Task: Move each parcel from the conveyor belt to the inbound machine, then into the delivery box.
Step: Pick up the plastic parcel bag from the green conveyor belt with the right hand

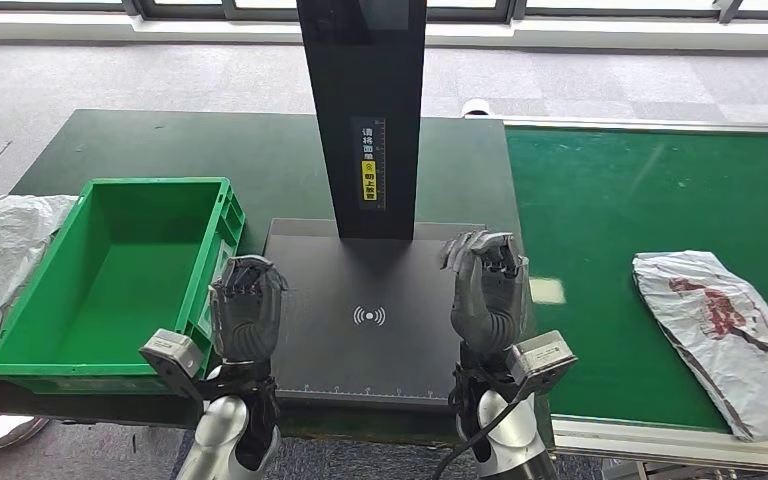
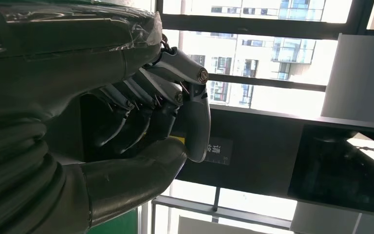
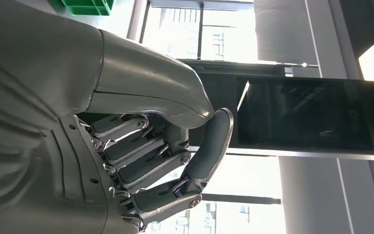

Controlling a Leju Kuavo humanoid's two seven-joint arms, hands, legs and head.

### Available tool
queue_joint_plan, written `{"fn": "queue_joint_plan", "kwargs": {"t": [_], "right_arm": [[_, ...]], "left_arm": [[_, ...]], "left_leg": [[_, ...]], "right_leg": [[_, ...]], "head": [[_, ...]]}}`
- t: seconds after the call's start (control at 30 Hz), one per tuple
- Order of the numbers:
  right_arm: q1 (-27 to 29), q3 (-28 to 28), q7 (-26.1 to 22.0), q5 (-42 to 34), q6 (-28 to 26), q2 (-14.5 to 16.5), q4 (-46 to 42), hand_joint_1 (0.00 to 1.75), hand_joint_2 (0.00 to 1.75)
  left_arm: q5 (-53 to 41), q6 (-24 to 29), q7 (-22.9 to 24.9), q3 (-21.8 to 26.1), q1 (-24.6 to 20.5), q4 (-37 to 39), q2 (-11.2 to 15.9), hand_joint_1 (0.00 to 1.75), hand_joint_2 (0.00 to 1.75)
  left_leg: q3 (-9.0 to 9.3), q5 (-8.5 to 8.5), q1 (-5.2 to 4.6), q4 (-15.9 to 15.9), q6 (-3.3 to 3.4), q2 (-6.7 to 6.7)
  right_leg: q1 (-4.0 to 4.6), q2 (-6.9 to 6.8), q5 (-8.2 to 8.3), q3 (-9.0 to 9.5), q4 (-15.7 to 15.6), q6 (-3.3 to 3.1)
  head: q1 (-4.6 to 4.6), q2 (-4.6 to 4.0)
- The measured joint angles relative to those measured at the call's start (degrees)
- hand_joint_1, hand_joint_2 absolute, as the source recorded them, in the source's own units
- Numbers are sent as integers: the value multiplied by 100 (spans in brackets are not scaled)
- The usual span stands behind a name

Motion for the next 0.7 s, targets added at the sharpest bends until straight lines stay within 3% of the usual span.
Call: {"fn": "queue_joint_plan", "kwargs": {"t": [0.43,0.57,0.7], "right_arm": [[2,2,0,0,1,-6,0,175,175],[3,2,0,-1,7,-7,0,154,175],[8,2,0,-4,21,-21,0,154,175]], "left_arm": [[0,0,0,-2,21,-27,2,175,175],[0,5,0,-2,27,-31,2,175,175],[-1,43,0,-2,66,-53,4,175,175]], "left_leg": [[0,0,0,0,0,0],[0,0,0,0,0,0],[0,0,0,0,0,0]], "right_leg": [[0,0,0,0,0,0],[0,0,0,0,0,0],[0,0,0,0,0,0]], "head": [[0,-1],[0,0],[0,0]]}}
